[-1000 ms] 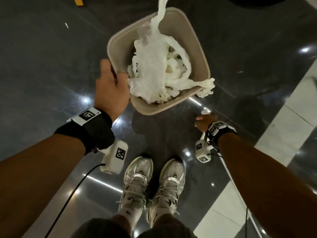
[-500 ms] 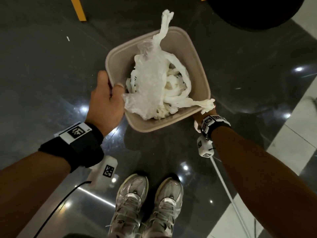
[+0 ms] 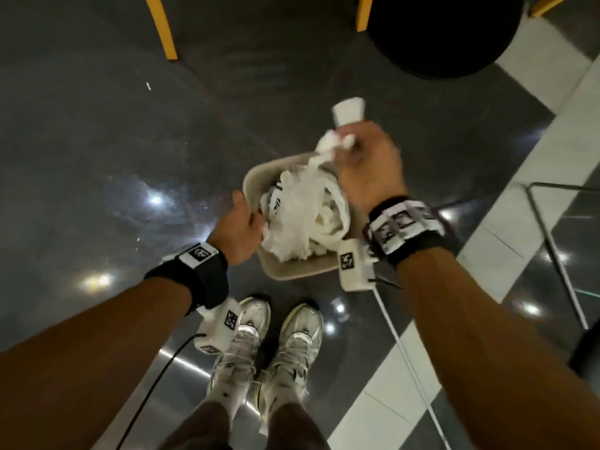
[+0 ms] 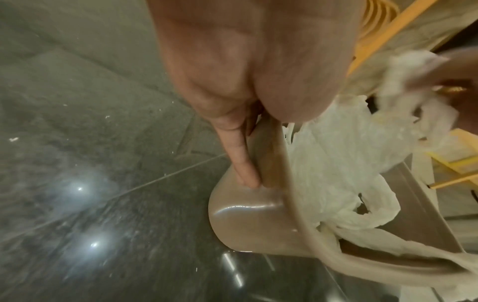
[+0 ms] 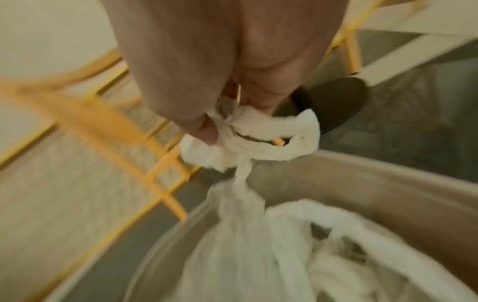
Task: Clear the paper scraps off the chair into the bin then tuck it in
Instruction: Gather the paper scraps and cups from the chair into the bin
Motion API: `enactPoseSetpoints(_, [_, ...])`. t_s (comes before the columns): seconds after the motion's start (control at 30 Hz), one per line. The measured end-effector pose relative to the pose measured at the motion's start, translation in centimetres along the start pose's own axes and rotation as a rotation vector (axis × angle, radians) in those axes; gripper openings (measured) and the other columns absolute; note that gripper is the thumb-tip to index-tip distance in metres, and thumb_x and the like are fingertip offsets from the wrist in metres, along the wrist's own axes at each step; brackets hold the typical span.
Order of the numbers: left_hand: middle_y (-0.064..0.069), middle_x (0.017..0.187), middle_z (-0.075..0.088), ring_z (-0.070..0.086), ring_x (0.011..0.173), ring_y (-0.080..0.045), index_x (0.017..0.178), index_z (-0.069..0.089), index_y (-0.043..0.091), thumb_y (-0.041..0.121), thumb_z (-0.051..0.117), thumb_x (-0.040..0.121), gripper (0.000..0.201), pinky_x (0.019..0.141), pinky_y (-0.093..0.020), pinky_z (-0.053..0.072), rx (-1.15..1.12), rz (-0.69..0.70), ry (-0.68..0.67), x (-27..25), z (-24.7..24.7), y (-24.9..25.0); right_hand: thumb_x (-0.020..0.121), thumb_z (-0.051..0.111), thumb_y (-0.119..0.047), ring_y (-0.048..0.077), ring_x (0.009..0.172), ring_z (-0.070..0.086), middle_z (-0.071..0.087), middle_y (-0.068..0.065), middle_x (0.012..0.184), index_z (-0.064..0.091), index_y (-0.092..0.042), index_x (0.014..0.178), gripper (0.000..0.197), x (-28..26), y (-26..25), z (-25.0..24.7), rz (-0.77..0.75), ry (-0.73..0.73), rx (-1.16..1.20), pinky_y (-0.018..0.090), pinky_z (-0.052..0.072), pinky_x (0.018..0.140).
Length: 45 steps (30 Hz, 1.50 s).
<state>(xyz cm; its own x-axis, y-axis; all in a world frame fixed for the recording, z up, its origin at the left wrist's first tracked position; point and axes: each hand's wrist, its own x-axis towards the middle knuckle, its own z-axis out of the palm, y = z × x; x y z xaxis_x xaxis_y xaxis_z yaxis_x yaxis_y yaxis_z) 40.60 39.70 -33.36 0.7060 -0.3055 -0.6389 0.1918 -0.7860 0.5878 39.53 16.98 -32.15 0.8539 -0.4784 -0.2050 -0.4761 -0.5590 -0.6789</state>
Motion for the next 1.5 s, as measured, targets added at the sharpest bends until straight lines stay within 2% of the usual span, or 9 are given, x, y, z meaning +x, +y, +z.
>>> enactPoseSetpoints(0.13, [-0.019,0.112,0.065,0.064,0.104,-0.036,0.133,0.033,0.003,0.025,0.045,0.097,0.044,0.089,-0.045,0.052,-0.023,-0.014,-0.066,-1.6,2.5,-1.3,0.086,0.055,-0.01,0.033,0.114,0.058,0.041,0.01,0.14,0.039,-0.014,0.143,0.059,-4.0,-0.9,5.1,-0.021,-0.446,-0.266,0.044,0.05,0.097])
enactPoseSetpoints(0.3, [-0.016,0.111,0.066,0.065,0.1,-0.035,0.126,0.034,0.015,0.025,0.045,0.092,0.037,0.088,-0.051,0.055,-0.031,-0.002,-0.081,-1.9,3.3,-2.1,0.088,0.052,0.002,0.028,0.101,0.064,0.024,0.013,0.152,0.033,-0.011,0.147,0.063,-7.0,1.0,7.7,-0.063,-0.225,-0.235,0.029,0.058,0.079])
enactPoseSetpoints(0.4, [-0.02,0.106,0.066,0.065,0.096,-0.036,0.129,0.031,0.006,0.014,0.043,0.097,0.035,0.085,-0.051,0.055,0.017,-0.009,-0.108,-2.1,3.1,-1.6,0.09,0.051,0.001,0.024,0.104,0.063,0.014,0.009,0.152,0.041,-0.016,0.141,0.055,-9.9,1.5,6.5,-0.011,-0.122,-0.144,0.029,0.057,0.088])
enactPoseSetpoints(0.6, [-0.008,0.092,0.06,0.062,0.088,-0.034,0.126,0.034,0.004,0.013,0.044,0.096,0.033,0.078,-0.045,0.053,0.096,0.037,-0.168,-2.0,3.5,-0.5,0.099,0.045,-0.02,0.033,0.129,0.051,0.051,0.015,0.14,0.046,-0.009,0.136,0.039,-11.2,3.6,6.9,0.257,-0.625,-0.43,0.042,0.039,0.108])
enactPoseSetpoints(0.77, [-0.007,0.071,0.058,0.056,0.059,-0.021,0.114,0.032,0.018,0.016,0.041,0.1,0.017,0.052,-0.034,0.045,0.234,0.127,-0.344,-1.0,4.4,-0.1,0.096,0.046,-0.032,0.034,0.141,0.04,0.043,0.009,0.152,0.044,-0.021,0.142,0.047,-9.6,5.5,7.6,0.229,-0.782,-0.536,0.049,0.03,0.117])
enactPoseSetpoints(0.9, [-0.011,0.095,0.067,0.067,0.083,-0.029,0.124,0.039,0.016,0.025,0.043,0.102,0.024,0.073,-0.044,0.057,0.186,0.078,-0.356,-1.3,4.2,0.7,0.101,0.034,-0.024,0.039,0.142,0.036,0.043,0.016,0.151,0.042,-0.011,0.144,0.046,-10.1,4.8,5.6,0.278,-0.852,-0.522,0.052,0.023,0.12])
enactPoseSetpoints(1.1, [-0.007,0.132,0.059,0.057,0.123,-0.029,0.141,0.041,0.013,0.028,0.052,0.098,0.047,0.099,-0.036,0.044,0.14,-0.079,-0.201,-4.3,1.9,5.4,0.096,0.045,-0.029,0.032,0.144,0.035,0.038,0.011,0.156,0.029,-0.022,0.152,0.06,-12.6,0.1,-2.5,0.346,-0.59,-0.294,0.047,0.03,0.119])
enactPoseSetpoints(1.23, [0.002,0.117,0.059,0.061,0.108,-0.02,0.132,0.047,0.013,0.022,0.051,0.096,0.037,0.092,-0.031,0.044,0.21,0.038,-0.177,-6.8,-0.5,12.1,0.098,0.046,-0.018,0.029,0.125,0.057,0.061,0.011,0.135,0.057,-0.012,0.133,0.038,-13.9,-4.1,-11.0,0.422,-0.464,-0.065,0.036,0.044,0.107])
enactPoseSetpoints(1.5, [-0.007,0.109,0.069,0.065,0.098,-0.026,0.117,0.058,0.016,0.017,0.05,0.096,0.022,0.081,-0.031,0.048,0.342,0.416,-0.242,-11.0,2.6,31.0,0.095,0.049,-0.023,0.029,0.101,0.068,0.073,0.009,0.107,0.069,-0.014,0.109,0.026,-18.6,-6.0,-27.2,0.542,-0.127,0.148,0.035,0.054,0.089])
